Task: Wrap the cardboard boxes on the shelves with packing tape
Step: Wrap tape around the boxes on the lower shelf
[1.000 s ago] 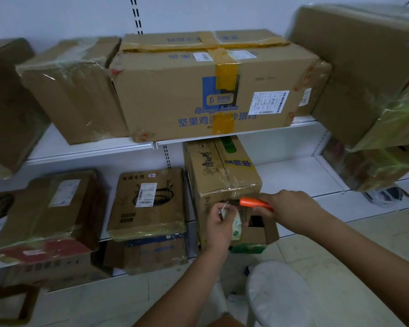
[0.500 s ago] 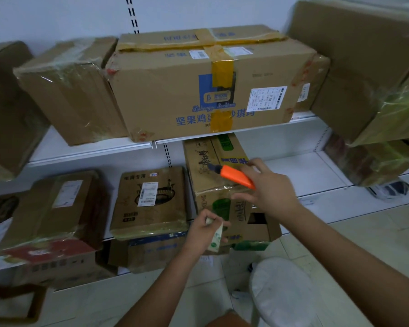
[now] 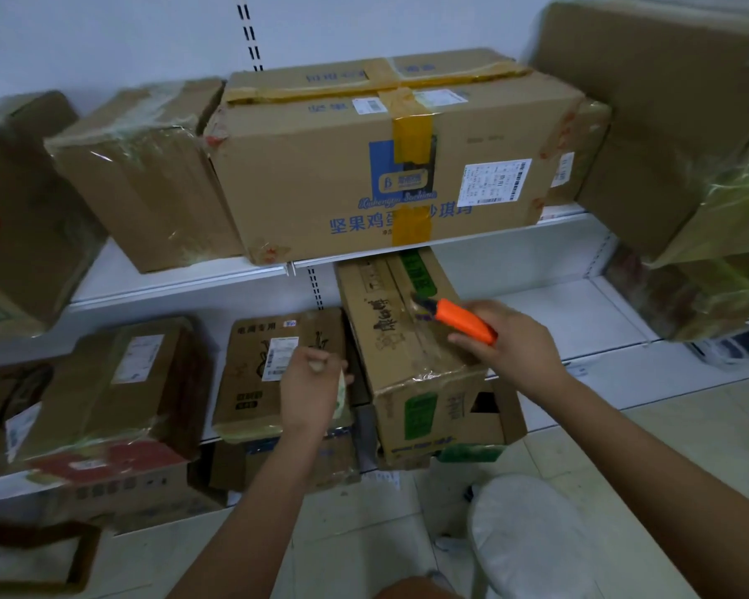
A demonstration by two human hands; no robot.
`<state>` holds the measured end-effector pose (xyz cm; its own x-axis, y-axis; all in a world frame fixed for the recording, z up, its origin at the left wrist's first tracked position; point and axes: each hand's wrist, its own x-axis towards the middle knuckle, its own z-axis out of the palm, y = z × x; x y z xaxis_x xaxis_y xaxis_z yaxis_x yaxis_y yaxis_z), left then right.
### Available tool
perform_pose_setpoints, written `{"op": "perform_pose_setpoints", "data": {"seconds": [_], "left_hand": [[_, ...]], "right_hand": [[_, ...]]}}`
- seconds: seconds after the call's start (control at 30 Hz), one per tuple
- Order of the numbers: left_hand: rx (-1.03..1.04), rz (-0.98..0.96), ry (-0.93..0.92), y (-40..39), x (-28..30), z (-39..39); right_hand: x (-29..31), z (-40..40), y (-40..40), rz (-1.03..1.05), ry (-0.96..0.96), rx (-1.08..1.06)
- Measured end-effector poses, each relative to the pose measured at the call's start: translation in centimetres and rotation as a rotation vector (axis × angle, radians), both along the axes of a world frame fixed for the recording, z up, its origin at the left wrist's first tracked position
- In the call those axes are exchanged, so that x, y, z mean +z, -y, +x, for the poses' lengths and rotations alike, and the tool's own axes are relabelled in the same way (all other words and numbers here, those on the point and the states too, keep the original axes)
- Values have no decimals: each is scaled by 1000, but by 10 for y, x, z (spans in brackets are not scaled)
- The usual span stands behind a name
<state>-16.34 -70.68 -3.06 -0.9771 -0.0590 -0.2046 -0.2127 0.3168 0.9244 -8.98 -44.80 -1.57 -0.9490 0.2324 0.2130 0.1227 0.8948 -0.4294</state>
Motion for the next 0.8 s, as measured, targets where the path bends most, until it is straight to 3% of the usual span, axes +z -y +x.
{"op": "perform_pose_setpoints", "data": {"seconds": [0.07,0.17,0.23,0.37,0.47,0.6,0.63,0.7,0.77,0.8], "left_hand": [[-9,-113,-90,-12,5,-4],[-102,-103,-110,-26,4,-4],[-158,-122,-126,-27,3,0],[-191,-14,-209,-14,23,10],[-370,77,-231,-7,54,17],[-628,210,-50,-8,82,21],[-672,241,-9,-10,85,23],[-748,268,38,-13,87,27],[-801,254,61,-16,85,28],[-823,238,66,-18,84,28]], "right_hand": [[-5,-5,-2,-57,-12,-157],[-21,-12,-2,-315,154,-251],[-25,-12,0,-444,133,-277],[-26,-4,6,-410,-37,-371],[-22,-1,12,-336,-79,-411],[-8,5,30,-243,-199,-509],[0,9,36,-269,-246,-511],[21,17,49,-525,-264,-374],[42,26,62,-787,-141,-137],[47,29,66,-821,-78,-63]]}}
